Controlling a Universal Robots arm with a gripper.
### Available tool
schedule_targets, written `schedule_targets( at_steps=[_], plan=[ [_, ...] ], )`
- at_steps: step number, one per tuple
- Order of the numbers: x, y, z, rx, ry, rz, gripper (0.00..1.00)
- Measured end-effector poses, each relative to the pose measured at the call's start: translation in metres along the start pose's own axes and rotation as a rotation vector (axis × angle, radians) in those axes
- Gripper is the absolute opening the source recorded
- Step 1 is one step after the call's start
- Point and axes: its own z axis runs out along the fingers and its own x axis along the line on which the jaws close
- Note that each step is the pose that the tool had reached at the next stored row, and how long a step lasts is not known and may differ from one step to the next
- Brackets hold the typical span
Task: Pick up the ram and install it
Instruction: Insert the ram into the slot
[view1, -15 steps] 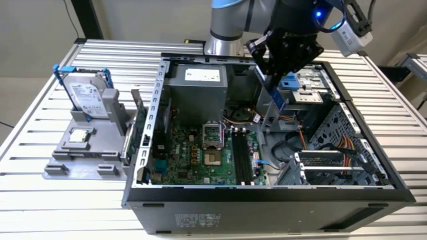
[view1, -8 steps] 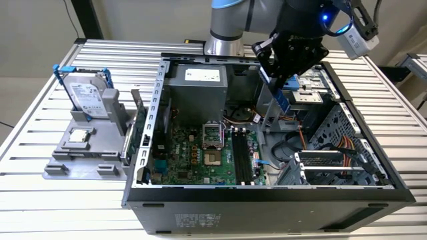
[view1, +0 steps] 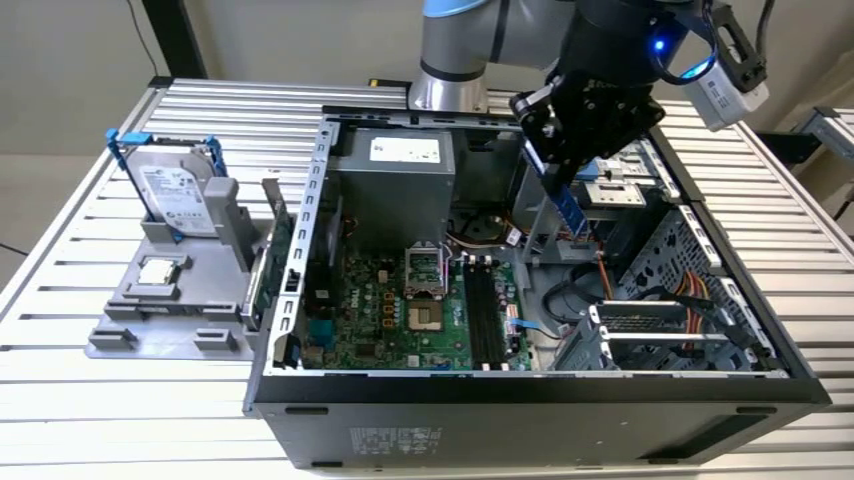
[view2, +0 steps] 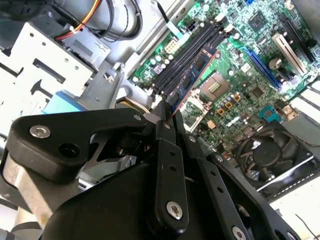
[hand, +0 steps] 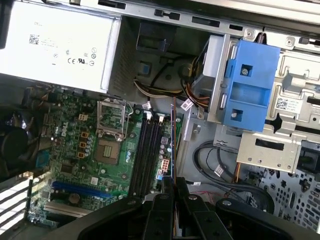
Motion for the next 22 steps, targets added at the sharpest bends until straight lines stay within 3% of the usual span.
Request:
schedule_targets(
  at_steps=[5,14,22],
  plan=[
    [0.0001,-0.0009,0.0000,0.0004,0.0002,0.000,0.00],
    [0.0020,-0.0127,0.0043,-0.0001,0.0000,0.004,0.00],
    [0.0024,-0.0161,0.0099,0.0000,0.0000,0.006,0.00]
  ],
)
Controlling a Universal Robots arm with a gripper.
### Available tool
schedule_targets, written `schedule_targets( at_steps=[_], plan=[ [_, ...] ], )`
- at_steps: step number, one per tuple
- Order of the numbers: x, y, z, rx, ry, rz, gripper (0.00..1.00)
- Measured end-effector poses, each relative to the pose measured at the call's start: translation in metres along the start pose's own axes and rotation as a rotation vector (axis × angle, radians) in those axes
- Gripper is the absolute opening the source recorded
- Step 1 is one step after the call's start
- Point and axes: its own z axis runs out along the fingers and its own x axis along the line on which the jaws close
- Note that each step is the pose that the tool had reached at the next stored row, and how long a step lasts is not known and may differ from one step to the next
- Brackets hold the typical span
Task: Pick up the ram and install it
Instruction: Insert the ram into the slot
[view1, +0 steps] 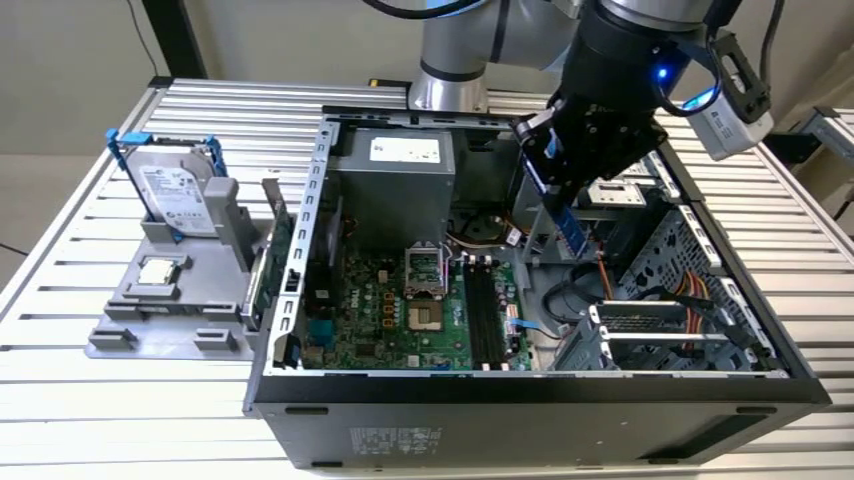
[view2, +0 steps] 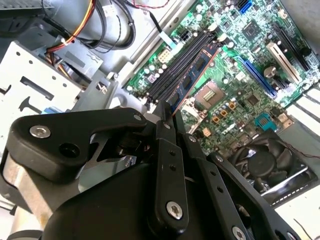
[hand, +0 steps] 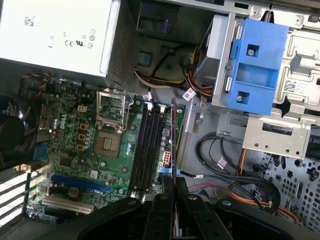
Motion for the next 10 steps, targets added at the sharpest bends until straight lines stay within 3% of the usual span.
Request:
schedule_targets(
  at_steps=[10],
  plan=[
    [-0.0002,-0.0005,0.0080,-0.0008,-0.0004,0.022,0.00]
  ],
)
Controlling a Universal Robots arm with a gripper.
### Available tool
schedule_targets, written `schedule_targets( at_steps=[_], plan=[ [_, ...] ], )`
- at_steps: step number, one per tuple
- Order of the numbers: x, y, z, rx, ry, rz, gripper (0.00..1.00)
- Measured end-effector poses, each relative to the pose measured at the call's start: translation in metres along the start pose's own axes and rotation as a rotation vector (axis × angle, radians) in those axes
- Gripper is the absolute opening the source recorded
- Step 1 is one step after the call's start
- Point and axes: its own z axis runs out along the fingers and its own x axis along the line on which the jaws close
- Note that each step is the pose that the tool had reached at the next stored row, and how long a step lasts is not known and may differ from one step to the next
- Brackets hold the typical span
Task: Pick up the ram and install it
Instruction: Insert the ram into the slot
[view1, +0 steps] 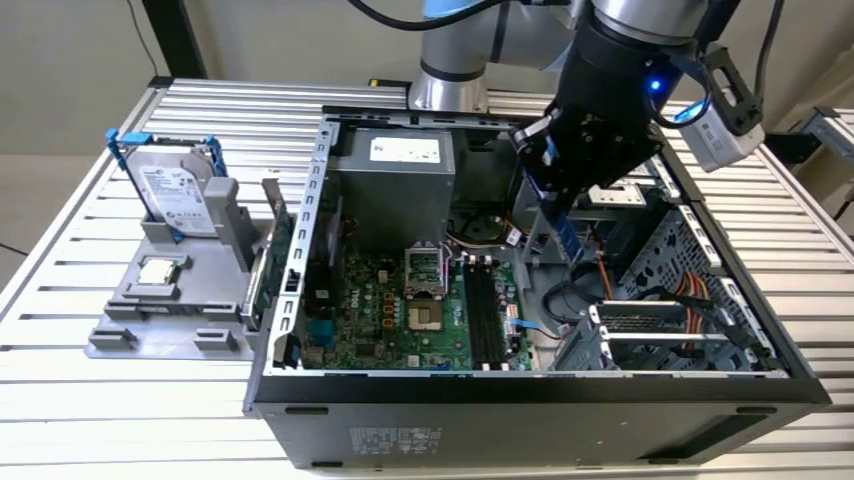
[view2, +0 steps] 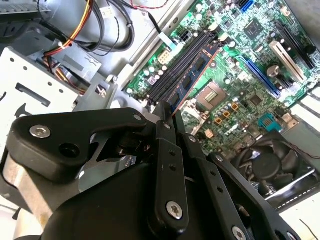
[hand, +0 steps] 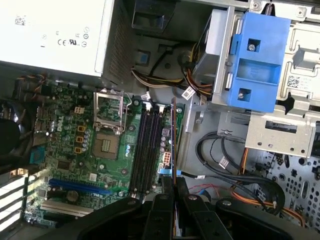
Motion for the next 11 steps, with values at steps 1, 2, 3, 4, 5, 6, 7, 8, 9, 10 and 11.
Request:
schedule_targets(
  at_steps=[1,2,3,4,5,6,7,8,9,10,11],
  plan=[
    [0.0000,0.0000,0.0008,0.0001,0.0000,0.000,0.00],
    [0.0000,0.0000,0.0017,0.0000,0.0000,0.000,0.00],
    [-0.0001,0.0000,0.0025,0.0001,0.0000,0.000,0.00],
    [-0.0001,-0.0001,0.0032,0.0001,0.0001,0.000,0.00],
    [-0.0001,-0.0001,0.0039,0.0003,0.0001,0.000,0.00],
    [-0.0001,-0.0001,0.0046,0.0004,0.0001,0.000,0.00],
    [-0.0001,-0.0001,0.0050,0.0005,0.0001,0.000,0.00],
    [-0.0002,-0.0001,0.0050,0.0005,0.0001,0.000,0.00],
    [-0.0001,-0.0001,0.0051,0.0006,0.0001,0.000,0.00],
    [-0.0002,-0.0001,0.0057,0.0004,0.0001,0.000,0.00],
    [-0.0002,-0.0001,0.0059,0.0004,0.0000,0.000,0.00]
  ],
)
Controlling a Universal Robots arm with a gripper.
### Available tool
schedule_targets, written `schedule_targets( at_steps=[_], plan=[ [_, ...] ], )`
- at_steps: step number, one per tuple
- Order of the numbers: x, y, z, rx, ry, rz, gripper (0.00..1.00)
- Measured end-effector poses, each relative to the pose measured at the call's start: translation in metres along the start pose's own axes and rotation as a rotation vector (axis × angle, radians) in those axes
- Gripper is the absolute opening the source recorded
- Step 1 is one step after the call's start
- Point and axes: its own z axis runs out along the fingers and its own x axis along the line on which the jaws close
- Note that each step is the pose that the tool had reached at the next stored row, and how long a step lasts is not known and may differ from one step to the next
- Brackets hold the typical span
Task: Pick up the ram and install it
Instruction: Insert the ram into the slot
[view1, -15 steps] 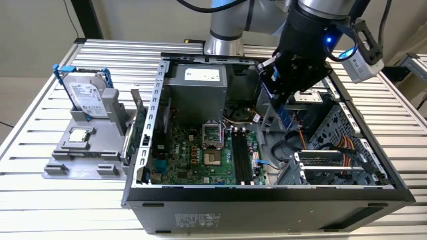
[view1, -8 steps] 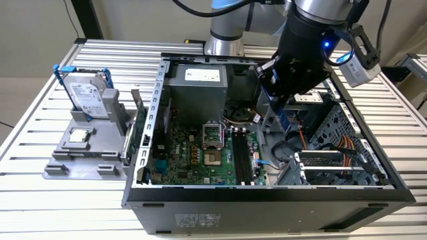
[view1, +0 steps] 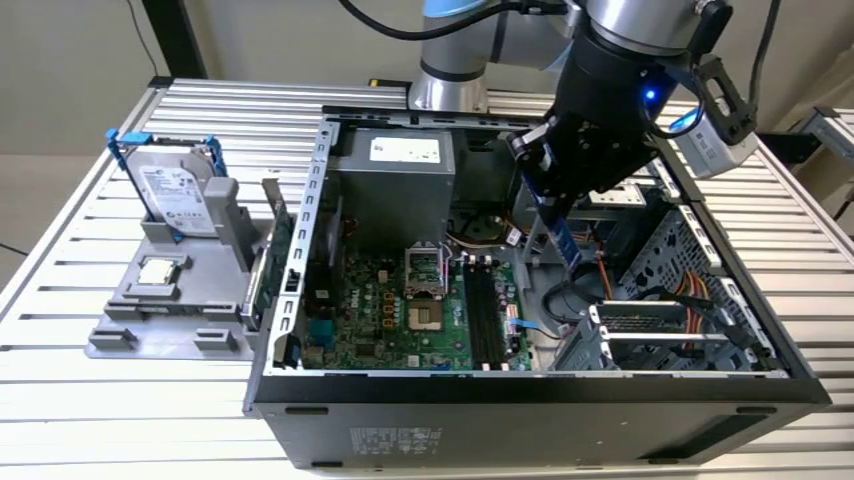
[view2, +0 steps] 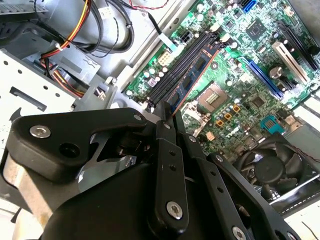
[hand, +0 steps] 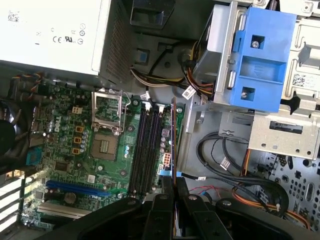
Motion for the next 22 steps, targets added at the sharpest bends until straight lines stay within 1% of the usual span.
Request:
schedule_targets(
  at_steps=[5,9,13,22],
  plan=[
    [0.0000,0.0000,0.0001,0.0000,-0.0001,0.000,0.00],
    [-0.0001,0.0000,0.0022,-0.0001,-0.0001,0.000,0.00],
    [-0.0002,-0.0001,0.0060,-0.0001,-0.0001,0.000,0.00],
    [-0.0003,-0.0001,0.0079,0.0003,0.0000,0.000,0.00]
  ],
)
